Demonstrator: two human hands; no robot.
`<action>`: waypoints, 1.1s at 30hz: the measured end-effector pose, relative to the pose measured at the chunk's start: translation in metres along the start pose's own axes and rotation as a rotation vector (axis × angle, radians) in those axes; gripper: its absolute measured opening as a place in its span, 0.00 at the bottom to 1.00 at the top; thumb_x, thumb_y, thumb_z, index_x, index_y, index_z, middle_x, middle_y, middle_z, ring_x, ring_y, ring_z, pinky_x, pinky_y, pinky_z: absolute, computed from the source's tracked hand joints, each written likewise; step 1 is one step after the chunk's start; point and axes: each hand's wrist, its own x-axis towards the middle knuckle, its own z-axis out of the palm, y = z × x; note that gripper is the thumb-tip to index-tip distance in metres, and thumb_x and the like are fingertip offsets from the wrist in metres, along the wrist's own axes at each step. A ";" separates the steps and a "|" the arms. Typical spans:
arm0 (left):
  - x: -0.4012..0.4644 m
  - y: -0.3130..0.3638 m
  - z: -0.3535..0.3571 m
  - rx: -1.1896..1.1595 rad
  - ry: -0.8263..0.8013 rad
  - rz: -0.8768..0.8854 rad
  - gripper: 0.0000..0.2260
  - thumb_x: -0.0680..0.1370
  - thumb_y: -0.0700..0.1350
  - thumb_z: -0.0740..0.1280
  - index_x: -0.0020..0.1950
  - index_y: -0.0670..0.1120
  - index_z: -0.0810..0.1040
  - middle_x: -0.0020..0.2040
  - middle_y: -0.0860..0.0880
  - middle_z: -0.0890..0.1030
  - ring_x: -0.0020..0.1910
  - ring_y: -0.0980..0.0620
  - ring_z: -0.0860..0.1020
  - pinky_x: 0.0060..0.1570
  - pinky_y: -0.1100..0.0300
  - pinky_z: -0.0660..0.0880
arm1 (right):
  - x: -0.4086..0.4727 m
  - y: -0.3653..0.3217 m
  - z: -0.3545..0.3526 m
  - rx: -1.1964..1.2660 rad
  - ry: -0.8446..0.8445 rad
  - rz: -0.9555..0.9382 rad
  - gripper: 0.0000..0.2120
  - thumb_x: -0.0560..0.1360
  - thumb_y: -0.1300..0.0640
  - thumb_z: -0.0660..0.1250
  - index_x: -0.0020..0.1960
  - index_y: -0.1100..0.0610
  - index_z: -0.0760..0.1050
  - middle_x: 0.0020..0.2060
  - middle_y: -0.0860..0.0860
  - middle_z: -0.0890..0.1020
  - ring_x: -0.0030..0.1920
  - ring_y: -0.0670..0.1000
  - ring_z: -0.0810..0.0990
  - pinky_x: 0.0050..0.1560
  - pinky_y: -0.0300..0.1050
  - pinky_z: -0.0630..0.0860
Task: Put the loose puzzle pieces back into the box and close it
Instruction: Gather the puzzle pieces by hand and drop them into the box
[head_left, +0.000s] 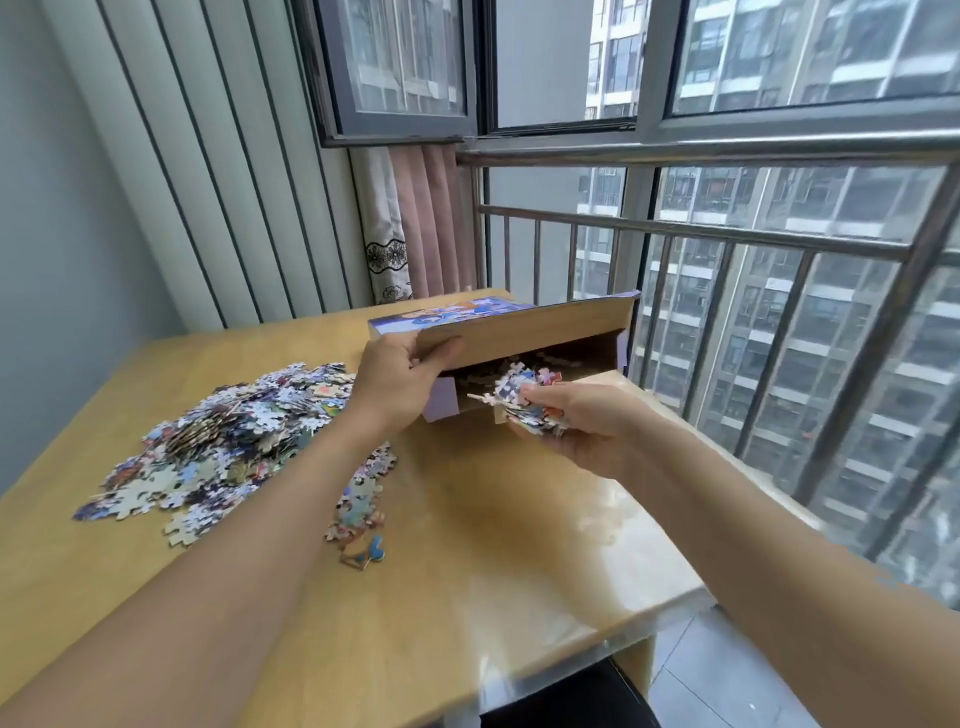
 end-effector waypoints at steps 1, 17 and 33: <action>0.001 0.001 -0.003 -0.020 0.001 -0.010 0.10 0.79 0.49 0.71 0.56 0.45 0.85 0.46 0.57 0.84 0.46 0.58 0.81 0.48 0.66 0.74 | 0.003 -0.009 0.001 0.012 0.008 -0.001 0.14 0.76 0.65 0.71 0.60 0.68 0.76 0.53 0.61 0.83 0.45 0.55 0.85 0.41 0.46 0.85; 0.000 0.016 -0.016 -0.059 -0.075 0.018 0.04 0.80 0.49 0.70 0.50 0.51 0.83 0.46 0.55 0.84 0.47 0.55 0.80 0.47 0.65 0.75 | 0.019 -0.040 0.028 -0.042 0.199 0.019 0.10 0.81 0.69 0.61 0.62 0.67 0.73 0.49 0.60 0.80 0.45 0.54 0.79 0.32 0.43 0.80; 0.008 -0.006 -0.018 -0.071 -0.094 -0.002 0.11 0.80 0.47 0.69 0.58 0.44 0.85 0.50 0.52 0.85 0.47 0.58 0.81 0.48 0.61 0.76 | 0.066 -0.009 0.043 -0.167 0.362 -0.166 0.14 0.69 0.68 0.74 0.52 0.60 0.76 0.48 0.58 0.83 0.53 0.58 0.82 0.60 0.55 0.79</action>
